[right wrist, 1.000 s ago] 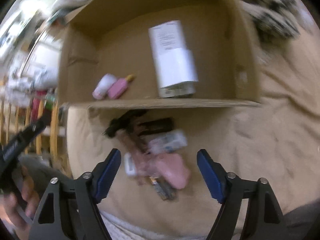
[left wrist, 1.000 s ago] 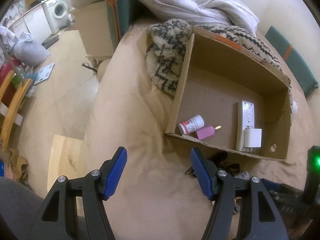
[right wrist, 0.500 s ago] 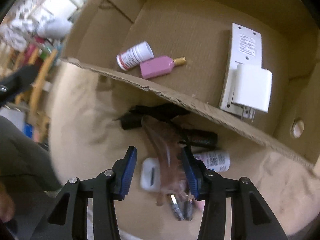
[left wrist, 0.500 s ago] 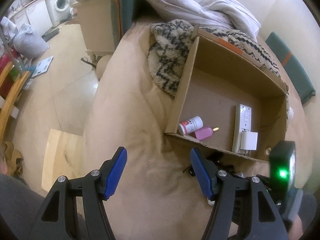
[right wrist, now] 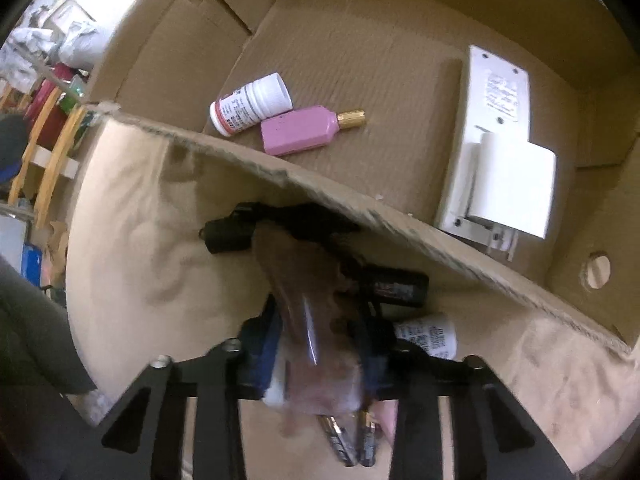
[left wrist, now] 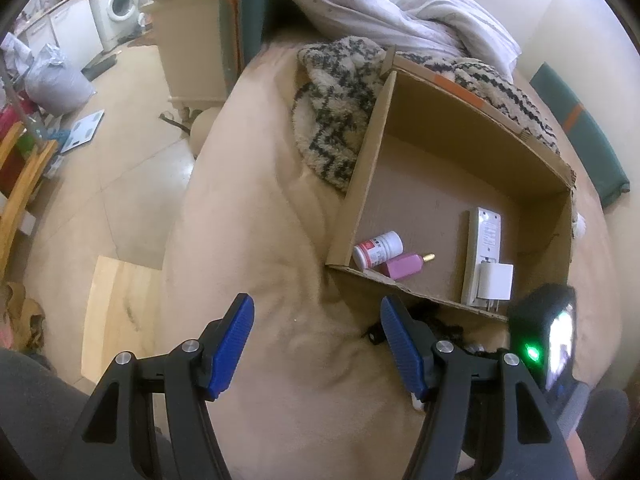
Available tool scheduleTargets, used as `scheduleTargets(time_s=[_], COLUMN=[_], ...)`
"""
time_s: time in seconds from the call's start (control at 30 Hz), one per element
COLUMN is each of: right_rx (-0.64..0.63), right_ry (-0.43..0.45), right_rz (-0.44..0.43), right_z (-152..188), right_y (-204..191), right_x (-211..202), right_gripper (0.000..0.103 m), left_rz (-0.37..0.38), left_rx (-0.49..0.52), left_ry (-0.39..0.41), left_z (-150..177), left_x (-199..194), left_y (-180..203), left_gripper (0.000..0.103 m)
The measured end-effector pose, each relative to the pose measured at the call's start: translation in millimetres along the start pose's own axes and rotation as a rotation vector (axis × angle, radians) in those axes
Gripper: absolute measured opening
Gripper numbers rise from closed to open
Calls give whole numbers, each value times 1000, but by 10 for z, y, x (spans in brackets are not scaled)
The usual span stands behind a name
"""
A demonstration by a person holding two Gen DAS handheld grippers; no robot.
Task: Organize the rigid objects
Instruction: 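Lower the right gripper onto the pink translucent rod and grasp it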
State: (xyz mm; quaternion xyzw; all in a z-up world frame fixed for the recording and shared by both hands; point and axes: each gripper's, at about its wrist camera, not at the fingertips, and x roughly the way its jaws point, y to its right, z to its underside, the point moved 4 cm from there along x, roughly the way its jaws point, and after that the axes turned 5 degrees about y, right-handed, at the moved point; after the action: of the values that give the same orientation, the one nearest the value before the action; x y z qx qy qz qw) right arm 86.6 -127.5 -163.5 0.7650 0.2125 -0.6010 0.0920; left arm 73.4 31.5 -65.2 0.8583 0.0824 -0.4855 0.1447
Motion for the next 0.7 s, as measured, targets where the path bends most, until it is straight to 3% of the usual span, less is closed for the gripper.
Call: scheduleTargets(time_s=[0.03, 0.1, 0.43, 0.7], right_rx=[19, 46, 70, 42], right_ry=[2, 13, 152, 365], right_rz=[-29, -86, -292, -225], right_z=[41, 103, 191, 15], right_y=[22, 32, 51, 395], right_x=[-42, -161, -844, -1432], right_gripper=[30, 17, 17, 17], left_rz=[-1, -5, -17, -39], left_rx=[-1, -8, -7, -9], left_ry=[1, -1, -13, -41], left_z=[1, 5, 30, 83], left_x=[-1, 5, 48, 142], left_y=[-9, -35, -37, -77], left_gripper=[63, 63, 63, 63])
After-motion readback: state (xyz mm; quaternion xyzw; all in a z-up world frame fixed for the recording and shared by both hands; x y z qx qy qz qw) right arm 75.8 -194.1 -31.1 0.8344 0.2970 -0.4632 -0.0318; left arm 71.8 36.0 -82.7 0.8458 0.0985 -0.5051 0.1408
